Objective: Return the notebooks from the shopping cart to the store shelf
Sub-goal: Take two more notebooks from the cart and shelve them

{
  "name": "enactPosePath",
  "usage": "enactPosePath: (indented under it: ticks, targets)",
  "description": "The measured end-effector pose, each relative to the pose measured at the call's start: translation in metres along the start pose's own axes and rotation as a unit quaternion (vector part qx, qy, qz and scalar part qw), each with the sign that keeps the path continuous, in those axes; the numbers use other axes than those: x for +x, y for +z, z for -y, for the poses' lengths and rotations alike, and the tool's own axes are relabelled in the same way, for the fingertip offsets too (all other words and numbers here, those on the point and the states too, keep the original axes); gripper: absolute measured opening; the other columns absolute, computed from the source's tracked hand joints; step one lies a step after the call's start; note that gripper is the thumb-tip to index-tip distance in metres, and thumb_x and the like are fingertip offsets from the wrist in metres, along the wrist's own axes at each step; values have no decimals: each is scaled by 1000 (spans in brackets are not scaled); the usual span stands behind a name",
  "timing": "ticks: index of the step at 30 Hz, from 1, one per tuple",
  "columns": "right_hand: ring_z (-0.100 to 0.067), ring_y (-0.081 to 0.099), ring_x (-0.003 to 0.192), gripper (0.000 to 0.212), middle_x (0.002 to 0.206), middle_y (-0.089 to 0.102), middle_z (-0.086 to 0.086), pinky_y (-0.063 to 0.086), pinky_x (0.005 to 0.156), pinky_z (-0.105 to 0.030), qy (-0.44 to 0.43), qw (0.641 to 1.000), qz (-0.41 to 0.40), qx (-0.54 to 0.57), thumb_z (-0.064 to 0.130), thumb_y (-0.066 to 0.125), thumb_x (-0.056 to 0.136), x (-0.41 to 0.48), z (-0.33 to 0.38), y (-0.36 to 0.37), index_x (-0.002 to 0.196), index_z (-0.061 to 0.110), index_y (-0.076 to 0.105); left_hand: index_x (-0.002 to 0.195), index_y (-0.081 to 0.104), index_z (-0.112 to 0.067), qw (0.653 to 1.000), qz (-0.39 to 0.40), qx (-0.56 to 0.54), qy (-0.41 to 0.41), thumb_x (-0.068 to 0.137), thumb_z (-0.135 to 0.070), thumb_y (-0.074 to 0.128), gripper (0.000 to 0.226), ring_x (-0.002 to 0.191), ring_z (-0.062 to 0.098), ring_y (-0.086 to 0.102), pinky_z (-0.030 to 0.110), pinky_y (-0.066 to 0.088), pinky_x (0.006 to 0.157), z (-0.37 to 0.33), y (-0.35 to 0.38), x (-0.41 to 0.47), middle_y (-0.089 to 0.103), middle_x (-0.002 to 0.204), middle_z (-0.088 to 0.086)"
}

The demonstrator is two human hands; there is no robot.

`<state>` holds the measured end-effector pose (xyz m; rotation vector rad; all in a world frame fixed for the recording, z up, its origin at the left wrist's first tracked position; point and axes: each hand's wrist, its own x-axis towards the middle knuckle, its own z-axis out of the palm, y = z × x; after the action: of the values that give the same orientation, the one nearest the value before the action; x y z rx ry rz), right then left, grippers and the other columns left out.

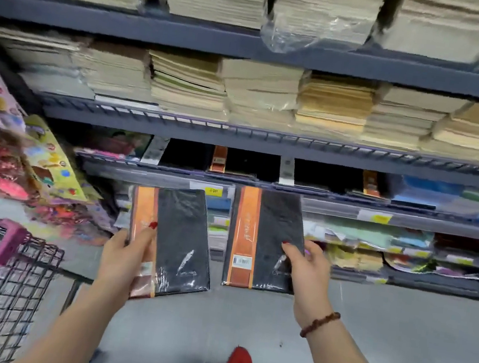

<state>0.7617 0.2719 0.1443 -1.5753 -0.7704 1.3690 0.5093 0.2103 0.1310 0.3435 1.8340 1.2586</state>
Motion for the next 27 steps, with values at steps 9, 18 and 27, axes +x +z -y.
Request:
enactPosePath:
  ticks: [9,18,27]
  targets:
    - [-14,64,62,5,69,68,-2,49,48,-19,30,998,56,-29,7,62,86,88,9,40,90,7,63,93,65,-20,997,-66,-28,-29,83,-40,65,23,67,20,67,27,50,47,4,41,38,72,86,9]
    - [-22,66,78,7,86,70,-6,55,78,-35,30,998,57,-16,8,64,84,152,-17,90,85,15,68,100,67,-11,996,-78,-51,-11,87,-38,62,31,67,23,67,28,51,57,48,49,93,73,85,8]
    - [-11,70,85,34,96,72,-1,55,71,-19,-28,991,130,-23,13,73,79,175,-33,116,110,11,61,98,68,-11,995,-60,-83,-14,85,-37,63,30,77,32,67,45,53,73,81,54,120,72,93,20]
